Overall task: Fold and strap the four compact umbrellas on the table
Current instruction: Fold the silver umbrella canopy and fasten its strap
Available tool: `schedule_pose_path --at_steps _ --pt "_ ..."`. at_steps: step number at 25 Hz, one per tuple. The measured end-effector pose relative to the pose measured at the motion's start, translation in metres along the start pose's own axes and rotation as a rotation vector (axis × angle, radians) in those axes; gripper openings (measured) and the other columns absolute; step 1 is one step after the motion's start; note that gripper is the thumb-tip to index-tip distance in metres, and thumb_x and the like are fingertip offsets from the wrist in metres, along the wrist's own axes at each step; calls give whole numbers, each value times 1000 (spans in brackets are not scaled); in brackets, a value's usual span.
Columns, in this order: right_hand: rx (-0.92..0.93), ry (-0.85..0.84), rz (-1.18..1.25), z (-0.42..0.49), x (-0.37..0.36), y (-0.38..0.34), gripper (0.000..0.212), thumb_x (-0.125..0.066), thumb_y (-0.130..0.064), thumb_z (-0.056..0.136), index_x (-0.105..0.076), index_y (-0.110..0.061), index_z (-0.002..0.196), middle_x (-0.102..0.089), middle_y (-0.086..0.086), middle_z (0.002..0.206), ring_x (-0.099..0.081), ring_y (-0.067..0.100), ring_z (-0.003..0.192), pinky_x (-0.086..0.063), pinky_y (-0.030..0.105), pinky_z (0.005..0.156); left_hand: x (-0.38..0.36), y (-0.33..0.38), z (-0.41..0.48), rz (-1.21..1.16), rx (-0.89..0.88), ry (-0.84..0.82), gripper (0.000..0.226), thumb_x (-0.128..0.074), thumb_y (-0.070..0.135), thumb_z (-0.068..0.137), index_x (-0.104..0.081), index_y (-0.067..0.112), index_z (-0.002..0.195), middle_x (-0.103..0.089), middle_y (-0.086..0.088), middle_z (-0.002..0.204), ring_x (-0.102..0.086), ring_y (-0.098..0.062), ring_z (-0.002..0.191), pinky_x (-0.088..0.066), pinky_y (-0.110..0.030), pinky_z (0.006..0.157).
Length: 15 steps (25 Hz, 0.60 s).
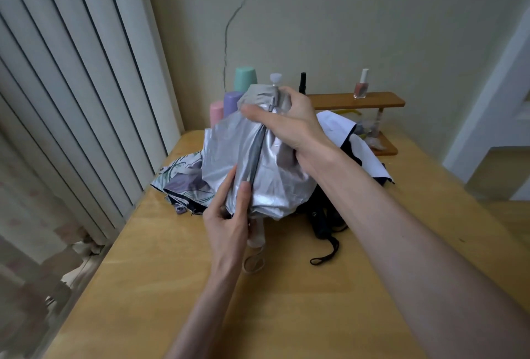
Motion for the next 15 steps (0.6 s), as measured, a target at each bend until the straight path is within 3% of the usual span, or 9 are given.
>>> schedule_pose_path --at_steps 2,3,5,7,8,10,11,13,15 --pt "96 -77 -77 -5 7 2 71 -96 -40 72 -63 -21 133 -68 -12 122 -64 -5 111 -50 16 100 2 -2 3 -58 47 23 79 -71 72 85 -69 13 138 -62 -8 61 -47 -19 51 -44 -25 48" --pt "180 -50 -179 -10 13 3 74 -94 -43 75 -59 -24 138 -60 -13 126 -58 -10 114 -44 8 98 3 -3 3 -86 61 28 74 -69 64 89 -69 7 135 -48 -1 54 -37 -15 48 -36 -22 44" --pt "280 -4 -353 -24 29 13 78 -90 -50 79 -53 -29 145 -49 -10 134 -51 -2 123 -41 9 100 3 -2 1 -111 67 33 57 -65 49 93 -70 14 138 -46 8 55 -35 -11 47 -35 -21 42" --pt "211 -95 -344 -40 42 23 89 -89 -60 75 -47 -36 149 -50 -12 144 -51 5 131 -46 26 108 3 -3 -1 -113 56 31 47 -67 48 91 -70 33 136 -67 6 68 -52 -8 55 -49 -26 47" --pt "172 -147 -320 -46 48 27 93 -89 -62 73 -43 -40 151 -52 -14 148 -52 7 135 -48 34 111 3 -6 -1 -118 54 32 45 -69 50 91 -70 38 135 -79 -2 89 -66 -10 72 -60 -35 59" --pt "145 -206 -256 -52 57 29 91 -92 -48 77 -42 -37 152 -59 -14 146 -58 11 134 -52 42 110 3 -7 -1 -88 32 28 44 -67 56 94 -69 42 136 -70 -22 130 -68 -34 118 -58 -64 90" --pt "155 -217 -191 -53 60 29 83 -92 -35 81 -45 -32 150 -65 -10 141 -64 12 128 -56 43 106 4 -9 -1 -69 30 22 44 -62 58 97 -70 41 137 -66 -25 134 -64 -42 124 -55 -68 92" --pt "186 -211 -75 -51 64 31 69 -86 -12 87 -52 -23 146 -73 -3 131 -71 15 118 -61 43 98 2 -10 -1 -81 50 9 41 -53 55 102 -72 37 134 -77 -13 111 -76 -34 91 -63 -49 67" --pt "213 -203 -21 -49 64 35 62 -80 -1 90 -55 -15 144 -75 2 127 -73 18 117 -61 40 96 -1 -10 -2 -123 112 -47 39 -46 51 106 -69 37 135 -62 -1 77 -56 -19 50 -46 -28 42"
Point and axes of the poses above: each hand's wrist, its own z-axis towards the middle knuckle, its own x-axis out of the back of the hand, y = z × x, the point moved 1 cm from there along z, towards the middle knuckle
